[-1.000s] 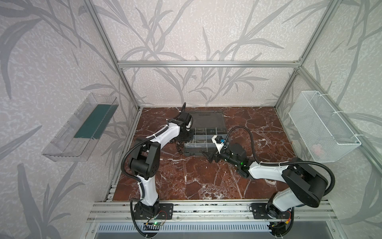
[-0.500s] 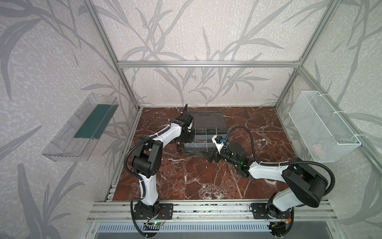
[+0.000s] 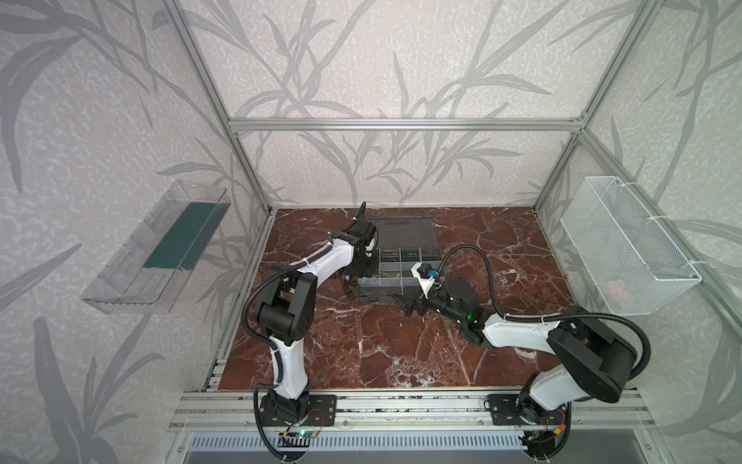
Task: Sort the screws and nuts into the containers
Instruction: 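Open the left gripper to drop the wing nut into the compartment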
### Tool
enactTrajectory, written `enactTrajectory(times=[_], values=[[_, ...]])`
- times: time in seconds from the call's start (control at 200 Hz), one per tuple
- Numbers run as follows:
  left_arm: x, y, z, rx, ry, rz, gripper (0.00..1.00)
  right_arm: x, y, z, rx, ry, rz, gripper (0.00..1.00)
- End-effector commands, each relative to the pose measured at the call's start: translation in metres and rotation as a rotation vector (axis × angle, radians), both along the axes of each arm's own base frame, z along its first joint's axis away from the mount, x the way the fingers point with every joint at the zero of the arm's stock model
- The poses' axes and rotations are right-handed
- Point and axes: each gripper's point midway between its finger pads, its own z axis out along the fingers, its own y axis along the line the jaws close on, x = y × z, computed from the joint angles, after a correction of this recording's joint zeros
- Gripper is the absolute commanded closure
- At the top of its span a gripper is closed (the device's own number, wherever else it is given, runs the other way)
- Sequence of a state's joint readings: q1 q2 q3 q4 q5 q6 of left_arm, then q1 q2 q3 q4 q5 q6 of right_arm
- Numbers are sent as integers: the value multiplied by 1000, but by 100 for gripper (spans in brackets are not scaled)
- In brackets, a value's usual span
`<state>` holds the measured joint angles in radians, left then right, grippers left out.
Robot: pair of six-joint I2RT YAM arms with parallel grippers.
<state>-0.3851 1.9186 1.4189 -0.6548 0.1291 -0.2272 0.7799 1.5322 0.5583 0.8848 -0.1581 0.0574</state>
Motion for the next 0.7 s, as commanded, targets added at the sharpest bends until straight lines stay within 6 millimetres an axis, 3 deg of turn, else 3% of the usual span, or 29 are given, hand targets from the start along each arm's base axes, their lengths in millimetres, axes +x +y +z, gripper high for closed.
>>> enactTrajectory(times=[0.0, 0.44, 0.7], values=[[-4, -3, -1, 18, 24, -28, 78, 2, 5, 10, 14, -26, 4, 1], [-3, 0, 6, 37, 0, -31, 76, 2, 6, 10, 15, -22, 5, 1], [5, 15, 35, 69, -138, 6, 63, 2, 7, 9, 16, -19, 7, 1]])
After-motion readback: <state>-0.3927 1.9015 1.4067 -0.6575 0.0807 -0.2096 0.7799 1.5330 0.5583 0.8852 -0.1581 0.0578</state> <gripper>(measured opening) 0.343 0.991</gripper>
